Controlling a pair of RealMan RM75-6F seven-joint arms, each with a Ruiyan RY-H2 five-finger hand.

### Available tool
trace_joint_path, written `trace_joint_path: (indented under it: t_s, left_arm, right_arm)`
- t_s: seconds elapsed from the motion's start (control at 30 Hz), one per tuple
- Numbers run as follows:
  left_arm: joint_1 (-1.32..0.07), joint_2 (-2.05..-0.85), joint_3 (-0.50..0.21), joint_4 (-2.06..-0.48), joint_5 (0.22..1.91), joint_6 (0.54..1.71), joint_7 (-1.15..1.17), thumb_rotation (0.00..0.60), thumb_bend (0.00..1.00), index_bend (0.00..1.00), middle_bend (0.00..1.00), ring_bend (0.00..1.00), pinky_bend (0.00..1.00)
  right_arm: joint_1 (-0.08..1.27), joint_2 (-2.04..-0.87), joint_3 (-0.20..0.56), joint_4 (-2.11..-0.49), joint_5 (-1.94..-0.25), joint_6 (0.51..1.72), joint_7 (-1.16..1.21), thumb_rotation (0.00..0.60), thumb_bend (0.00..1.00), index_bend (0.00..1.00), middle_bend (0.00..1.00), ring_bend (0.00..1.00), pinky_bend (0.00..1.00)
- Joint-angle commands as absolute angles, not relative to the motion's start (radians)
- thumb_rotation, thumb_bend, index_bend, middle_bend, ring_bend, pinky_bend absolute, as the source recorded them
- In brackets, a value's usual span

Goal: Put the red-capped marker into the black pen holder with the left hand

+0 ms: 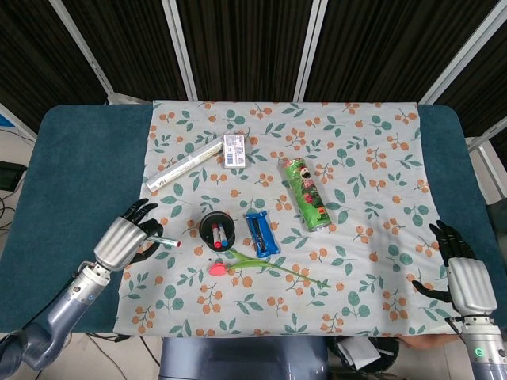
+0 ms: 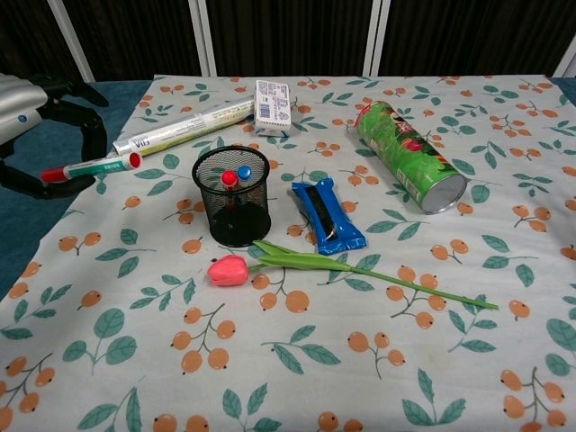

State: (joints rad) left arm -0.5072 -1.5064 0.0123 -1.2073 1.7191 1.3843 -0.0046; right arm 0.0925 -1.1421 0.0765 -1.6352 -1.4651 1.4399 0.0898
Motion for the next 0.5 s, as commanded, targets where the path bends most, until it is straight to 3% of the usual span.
trace_joint_path:
  t_s: [0.03,0.5]
  left_arm:
    - [-0.507,-1.508,0.012,-1.206,1.721,1.388,-0.008,0.6,0.35,0.53,0.54,0.16,0.15]
    - [-0.519,-1.513,-0.006,-1.23,1.698,1.368,-0.048,0.6,0.35,0.53,0.54,0.16,0.15]
  right_arm:
    - [0.093,-1.142,0.076,-1.635,-1.466,1.44,0.089,0.6,0.18,0.0,0.0,0.0,0.18]
    - [0.093,-1.142,0.079,-1.638,-1.457,1.435,0.093,0.6,0.18,0.0,0.0,0.0,0.18]
